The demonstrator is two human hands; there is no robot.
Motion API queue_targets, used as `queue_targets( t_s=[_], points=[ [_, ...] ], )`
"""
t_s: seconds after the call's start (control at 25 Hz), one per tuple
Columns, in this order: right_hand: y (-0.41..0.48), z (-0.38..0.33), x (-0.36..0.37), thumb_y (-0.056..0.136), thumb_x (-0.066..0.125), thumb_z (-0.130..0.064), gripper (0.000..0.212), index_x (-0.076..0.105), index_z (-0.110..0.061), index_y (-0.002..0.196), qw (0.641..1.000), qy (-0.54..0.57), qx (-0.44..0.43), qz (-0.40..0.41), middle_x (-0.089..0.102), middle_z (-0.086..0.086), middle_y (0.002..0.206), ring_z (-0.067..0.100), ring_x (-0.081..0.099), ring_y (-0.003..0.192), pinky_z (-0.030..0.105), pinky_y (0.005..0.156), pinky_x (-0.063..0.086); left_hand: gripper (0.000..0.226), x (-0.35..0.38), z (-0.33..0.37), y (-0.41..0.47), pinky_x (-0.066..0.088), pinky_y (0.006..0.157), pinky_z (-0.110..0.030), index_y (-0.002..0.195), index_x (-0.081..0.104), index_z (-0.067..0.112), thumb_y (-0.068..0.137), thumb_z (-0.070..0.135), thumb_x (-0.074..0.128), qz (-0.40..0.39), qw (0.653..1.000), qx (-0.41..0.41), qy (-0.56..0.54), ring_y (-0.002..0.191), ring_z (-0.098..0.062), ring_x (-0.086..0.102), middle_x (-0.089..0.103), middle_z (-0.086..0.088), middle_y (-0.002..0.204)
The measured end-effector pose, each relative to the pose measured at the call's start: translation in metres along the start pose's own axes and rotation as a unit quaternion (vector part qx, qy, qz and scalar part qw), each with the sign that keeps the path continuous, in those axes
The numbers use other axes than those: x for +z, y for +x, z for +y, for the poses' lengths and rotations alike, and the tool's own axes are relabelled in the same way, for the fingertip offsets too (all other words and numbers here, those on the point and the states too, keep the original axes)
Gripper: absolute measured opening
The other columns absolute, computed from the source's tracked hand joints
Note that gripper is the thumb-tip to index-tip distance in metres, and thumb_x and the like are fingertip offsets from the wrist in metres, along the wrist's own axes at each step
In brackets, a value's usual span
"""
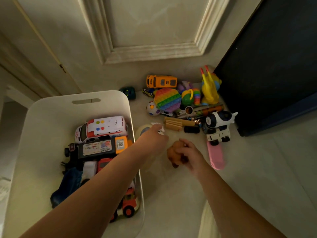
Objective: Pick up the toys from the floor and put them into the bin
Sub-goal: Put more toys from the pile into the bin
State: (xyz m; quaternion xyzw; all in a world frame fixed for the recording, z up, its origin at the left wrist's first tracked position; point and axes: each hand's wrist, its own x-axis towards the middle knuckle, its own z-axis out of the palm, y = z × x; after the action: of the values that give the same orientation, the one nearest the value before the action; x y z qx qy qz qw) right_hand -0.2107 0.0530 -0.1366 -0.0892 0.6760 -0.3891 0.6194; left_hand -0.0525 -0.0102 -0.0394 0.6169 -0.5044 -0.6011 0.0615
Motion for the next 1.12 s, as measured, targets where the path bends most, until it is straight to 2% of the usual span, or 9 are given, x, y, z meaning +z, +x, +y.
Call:
queue_targets(
  t_s=[0.16, 0.32, 0.44, 0.52, 0.64, 0.8, 0.88, 1.0, 1.12],
  points=[
    [-0.023, -0.037, 0.033, 0.075, 0.062, -0.011, 0.034, 0.064, -0.018, 0.107, 0.985, 0.095, -0.071, -0.127, 0.067, 0.008, 0.101, 0.024, 0.063, 0.089, 0.030, 0.062, 0.053, 0.066, -0.002, 0.003, -0.006, 0.048, 0.096, -0.044, 0.142, 0.038, 0.027, 0.086, 0.053, 0.061, -0.045, 0.992, -0.032, -0.111, 0.112, -0.027, 0.055, 0.053, -0.008, 0.131],
    [-0.037, -0.055, 0.065, 0.097, 0.046, -0.027, 0.032, 0.063, -0.010, 0.117, 0.976, 0.059, -0.145, -0.153, 0.063, 0.018, 0.120, 0.031, 0.059, 0.113, 0.040, 0.084, 0.050, 0.052, -0.017, 0.005, -0.011, 0.057, 0.081, -0.051, 0.122, 0.054, 0.025, 0.078, 0.047, 0.073, -0.054, 0.961, -0.037, -0.267, 0.106, -0.029, 0.060, 0.058, -0.010, 0.117],
    [-0.038, -0.074, 0.069, 0.099, 0.036, -0.046, 0.045, 0.075, -0.026, 0.092, 0.965, -0.102, -0.241, -0.030, 0.073, 0.002, 0.101, 0.015, 0.068, 0.097, 0.030, 0.081, 0.055, 0.030, -0.023, 0.002, -0.015, 0.061, 0.070, -0.044, 0.113, 0.061, 0.021, 0.085, 0.026, 0.071, -0.077, 0.936, -0.019, -0.343, 0.101, -0.028, 0.063, 0.060, -0.014, 0.115],
    [-0.027, -0.078, 0.067, 0.097, 0.037, -0.049, 0.046, 0.070, -0.029, 0.073, 0.915, -0.219, -0.318, 0.118, 0.070, -0.011, 0.074, 0.002, 0.065, 0.077, 0.018, 0.063, 0.047, 0.031, -0.028, 0.000, -0.019, 0.060, 0.066, -0.038, 0.116, 0.062, 0.019, 0.086, 0.023, 0.069, -0.100, 0.924, -0.002, -0.368, 0.096, -0.025, 0.064, 0.061, -0.014, 0.113],
    [0.011, -0.055, 0.061, 0.093, 0.050, -0.045, 0.033, 0.067, -0.018, 0.101, 0.899, -0.357, -0.210, 0.143, 0.070, 0.003, 0.098, 0.022, 0.064, 0.101, 0.027, 0.066, 0.042, 0.031, -0.050, 0.000, -0.028, 0.059, 0.060, -0.032, 0.111, 0.062, 0.015, 0.083, 0.025, 0.069, -0.131, 0.908, 0.032, -0.398, 0.081, -0.017, 0.068, 0.070, -0.010, 0.094],
    [0.038, -0.006, 0.068, 0.082, 0.067, -0.049, 0.086, 0.026, -0.012, 0.149, 0.947, -0.315, -0.011, 0.065, 0.036, 0.012, 0.152, 0.031, 0.044, 0.133, 0.038, 0.104, 0.042, 0.056, -0.098, -0.014, -0.036, 0.053, 0.045, -0.023, 0.123, 0.057, 0.010, 0.073, 0.030, 0.072, -0.097, 0.909, 0.060, -0.401, 0.063, -0.013, 0.064, 0.066, -0.008, 0.084],
    [0.047, 0.005, 0.076, 0.081, 0.071, -0.045, 0.092, 0.020, -0.011, 0.150, 0.958, -0.277, 0.007, 0.077, 0.033, 0.013, 0.153, 0.033, 0.043, 0.132, 0.043, 0.106, 0.042, 0.053, -0.115, -0.029, -0.038, 0.053, 0.044, -0.022, 0.124, 0.057, 0.009, 0.077, 0.030, 0.070, -0.066, 0.909, 0.049, -0.407, 0.069, -0.017, 0.062, 0.065, -0.011, 0.089],
    [0.053, 0.008, 0.085, 0.081, 0.074, -0.033, 0.074, 0.041, -0.002, 0.140, 0.967, -0.242, 0.013, 0.075, 0.051, 0.020, 0.139, 0.036, 0.053, 0.121, 0.048, 0.101, 0.046, 0.045, -0.130, -0.052, -0.044, 0.054, 0.048, -0.023, 0.120, 0.061, 0.008, 0.081, 0.031, 0.068, -0.026, 0.912, 0.014, -0.409, 0.082, -0.023, 0.065, 0.068, -0.015, 0.096],
    [0.043, 0.001, 0.083, 0.083, 0.073, -0.019, 0.053, 0.055, 0.003, 0.127, 0.988, -0.141, 0.041, 0.039, 0.063, 0.018, 0.119, 0.032, 0.063, 0.100, 0.048, 0.085, 0.054, 0.049, -0.143, -0.068, -0.052, 0.055, 0.049, -0.024, 0.120, 0.060, 0.011, 0.075, 0.029, 0.072, -0.001, 0.912, -0.012, -0.411, 0.074, -0.021, 0.067, 0.072, -0.013, 0.090]
  ],
)
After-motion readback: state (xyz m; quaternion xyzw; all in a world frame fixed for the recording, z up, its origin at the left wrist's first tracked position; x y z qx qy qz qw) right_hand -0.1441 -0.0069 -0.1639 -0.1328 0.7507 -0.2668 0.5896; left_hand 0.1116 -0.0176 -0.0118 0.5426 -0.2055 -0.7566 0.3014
